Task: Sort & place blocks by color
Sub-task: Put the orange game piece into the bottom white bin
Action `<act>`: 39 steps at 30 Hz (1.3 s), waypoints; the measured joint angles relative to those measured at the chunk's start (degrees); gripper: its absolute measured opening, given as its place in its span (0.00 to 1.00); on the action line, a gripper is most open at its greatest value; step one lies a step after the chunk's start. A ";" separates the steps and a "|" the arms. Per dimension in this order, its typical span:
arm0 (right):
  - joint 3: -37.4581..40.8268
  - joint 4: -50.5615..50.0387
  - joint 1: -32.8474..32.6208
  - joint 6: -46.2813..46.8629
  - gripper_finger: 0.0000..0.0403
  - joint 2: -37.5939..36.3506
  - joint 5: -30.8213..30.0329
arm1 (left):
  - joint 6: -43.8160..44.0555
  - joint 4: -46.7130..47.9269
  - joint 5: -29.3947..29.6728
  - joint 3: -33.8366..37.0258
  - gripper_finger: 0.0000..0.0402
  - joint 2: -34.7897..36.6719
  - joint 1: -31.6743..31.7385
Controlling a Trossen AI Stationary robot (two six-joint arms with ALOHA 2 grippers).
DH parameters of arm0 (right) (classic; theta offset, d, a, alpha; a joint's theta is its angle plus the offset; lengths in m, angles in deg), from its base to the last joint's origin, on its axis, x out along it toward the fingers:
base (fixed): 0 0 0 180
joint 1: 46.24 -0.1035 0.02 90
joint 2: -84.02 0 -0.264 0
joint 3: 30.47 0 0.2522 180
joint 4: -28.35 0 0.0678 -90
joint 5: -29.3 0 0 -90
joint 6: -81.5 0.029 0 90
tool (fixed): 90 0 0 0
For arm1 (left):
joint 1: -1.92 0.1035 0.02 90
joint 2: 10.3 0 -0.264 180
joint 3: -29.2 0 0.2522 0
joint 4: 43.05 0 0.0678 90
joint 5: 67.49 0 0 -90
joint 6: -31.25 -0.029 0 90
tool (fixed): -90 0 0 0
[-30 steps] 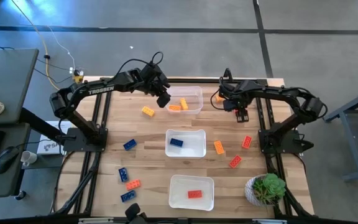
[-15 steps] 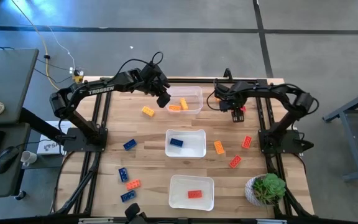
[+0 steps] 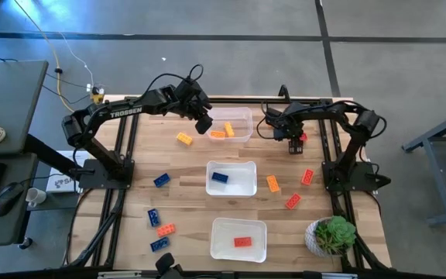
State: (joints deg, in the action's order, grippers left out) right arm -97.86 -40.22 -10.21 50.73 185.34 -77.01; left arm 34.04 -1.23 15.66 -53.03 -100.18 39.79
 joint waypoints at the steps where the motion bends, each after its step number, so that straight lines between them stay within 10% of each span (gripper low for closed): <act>1: -0.01 -0.15 0.02 0.57 0.50 0.10 0.24 | 0.00 0.03 0.00 0.00 0.52 0.00 0.00; 8: 0.18 -1.80 -0.07 4.26 0.27 0.22 0.26 | 0.00 1.30 0.00 0.01 0.52 0.00 0.00; 22: -0.50 -9.36 -0.65 23.95 0.27 -1.92 11.90 | -0.02 3.75 -0.04 0.02 0.52 -0.02 -0.04; 39: -0.59 -2.27 -16.25 55.17 0.27 -22.16 18.09 | -3.44 4.07 -2.93 0.02 0.52 -0.02 -2.86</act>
State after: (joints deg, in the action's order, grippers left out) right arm -98.45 -42.49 -26.46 105.90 163.17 -58.93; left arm 30.60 2.83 12.73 -53.01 -100.21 36.93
